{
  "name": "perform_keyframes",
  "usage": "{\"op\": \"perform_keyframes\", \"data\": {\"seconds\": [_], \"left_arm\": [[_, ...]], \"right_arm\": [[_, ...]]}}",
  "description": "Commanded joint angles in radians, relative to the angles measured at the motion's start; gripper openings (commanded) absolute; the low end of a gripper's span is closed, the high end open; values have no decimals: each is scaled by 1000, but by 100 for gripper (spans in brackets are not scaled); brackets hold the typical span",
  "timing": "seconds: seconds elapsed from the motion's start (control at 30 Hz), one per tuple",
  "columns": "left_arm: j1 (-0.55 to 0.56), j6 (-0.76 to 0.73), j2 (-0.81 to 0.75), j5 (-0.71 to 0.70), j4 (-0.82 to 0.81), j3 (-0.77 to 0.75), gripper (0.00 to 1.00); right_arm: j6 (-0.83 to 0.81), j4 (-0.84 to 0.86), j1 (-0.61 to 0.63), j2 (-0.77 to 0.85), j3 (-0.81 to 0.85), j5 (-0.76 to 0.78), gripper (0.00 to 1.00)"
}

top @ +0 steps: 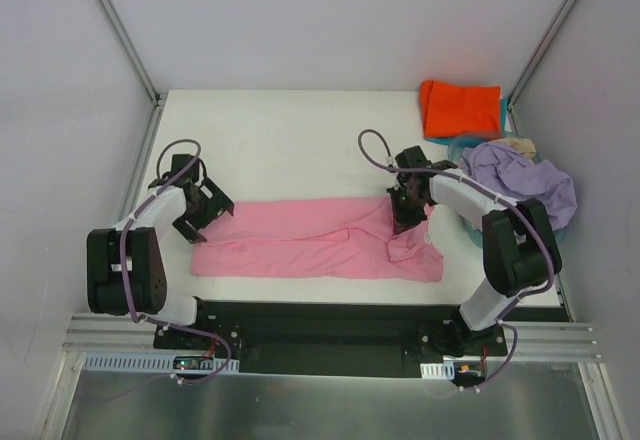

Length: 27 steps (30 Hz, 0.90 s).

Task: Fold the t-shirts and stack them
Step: Fold the tshirt

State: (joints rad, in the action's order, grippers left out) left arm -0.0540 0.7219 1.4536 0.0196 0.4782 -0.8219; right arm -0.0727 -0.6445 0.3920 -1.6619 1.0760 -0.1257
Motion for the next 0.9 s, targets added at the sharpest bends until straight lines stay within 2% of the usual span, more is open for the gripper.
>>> {"op": "perform_keyframes", "data": {"seconds": [0.0,0.13,0.4,0.5,0.53,0.63,0.7,0.73,0.87], "left_arm": [[-4,-10,-85,-21,22,-62,99],[-6,-10,-127,14,23,-66,99],[-6,-18,-188,28,31,-46,99],[-6,-22,-196,26,36,-46,99],[-6,-24,-199,22,39,-48,99],[-6,-25,-196,22,45,-52,99],[-6,-26,-194,22,49,-57,99],[-4,-26,-194,23,50,-59,99],[-6,-22,-182,71,51,-74,99]], "right_arm": [[-32,-21,39,100,-14,-25,1],[-65,-73,105,140,1,-110,1],[-140,-237,278,136,21,-157,1],[-180,-292,347,117,19,-167,19],[-182,-300,358,116,16,-148,43],[-173,-308,372,137,13,-105,63],[-170,-297,370,188,25,-100,82],[-159,-290,369,206,32,-89,99],[-55,-251,297,266,56,-63,97]]}}
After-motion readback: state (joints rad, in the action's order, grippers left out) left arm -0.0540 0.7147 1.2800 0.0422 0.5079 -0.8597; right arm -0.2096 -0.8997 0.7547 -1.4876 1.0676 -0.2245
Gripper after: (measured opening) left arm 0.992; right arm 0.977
